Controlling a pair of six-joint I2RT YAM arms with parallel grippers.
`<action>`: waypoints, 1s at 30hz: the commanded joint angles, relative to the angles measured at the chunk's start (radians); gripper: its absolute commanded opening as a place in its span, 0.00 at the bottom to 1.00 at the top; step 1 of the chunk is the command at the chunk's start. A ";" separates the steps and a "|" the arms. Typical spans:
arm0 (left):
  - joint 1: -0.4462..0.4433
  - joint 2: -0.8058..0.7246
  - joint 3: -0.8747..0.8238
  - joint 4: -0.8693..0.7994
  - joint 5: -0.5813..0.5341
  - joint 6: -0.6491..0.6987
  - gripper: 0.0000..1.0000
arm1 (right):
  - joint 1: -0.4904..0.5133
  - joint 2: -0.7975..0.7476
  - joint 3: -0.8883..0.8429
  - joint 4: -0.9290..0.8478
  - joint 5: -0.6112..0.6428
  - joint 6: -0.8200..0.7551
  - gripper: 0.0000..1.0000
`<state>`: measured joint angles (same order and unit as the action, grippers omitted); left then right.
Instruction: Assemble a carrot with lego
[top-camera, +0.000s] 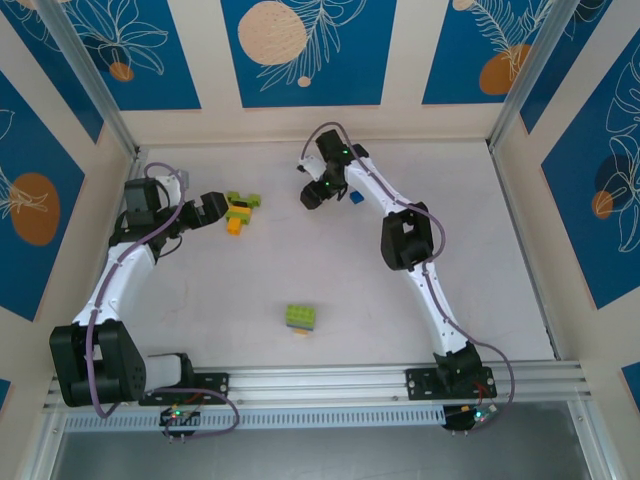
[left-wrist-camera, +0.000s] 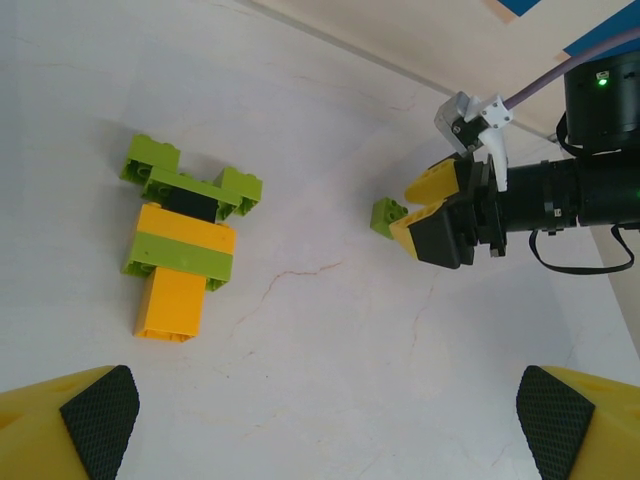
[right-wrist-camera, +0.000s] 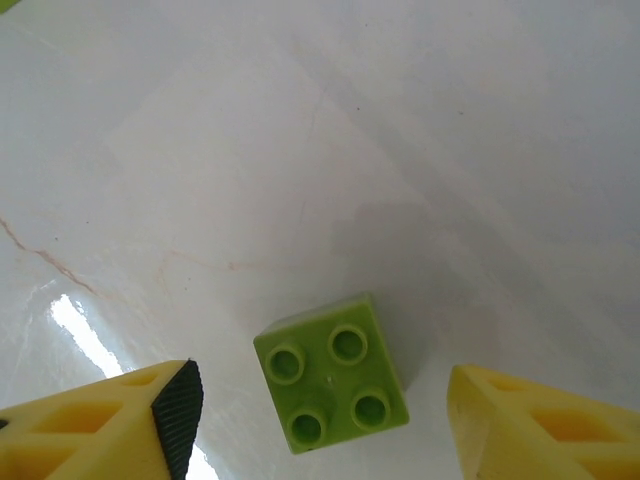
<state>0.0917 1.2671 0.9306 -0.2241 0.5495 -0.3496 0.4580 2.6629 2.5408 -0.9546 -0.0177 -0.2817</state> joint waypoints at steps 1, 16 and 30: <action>0.016 -0.009 0.021 0.004 0.011 0.009 1.00 | 0.007 0.036 0.037 -0.014 -0.045 -0.013 0.66; 0.019 -0.006 0.020 0.007 0.012 0.009 1.00 | 0.007 0.062 0.062 -0.021 -0.059 -0.009 0.56; 0.021 -0.005 0.019 0.010 0.015 0.008 1.00 | -0.002 0.061 0.062 -0.038 -0.080 -0.004 0.42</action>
<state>0.0956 1.2671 0.9306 -0.2241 0.5495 -0.3496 0.4576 2.7071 2.5706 -0.9634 -0.0566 -0.2813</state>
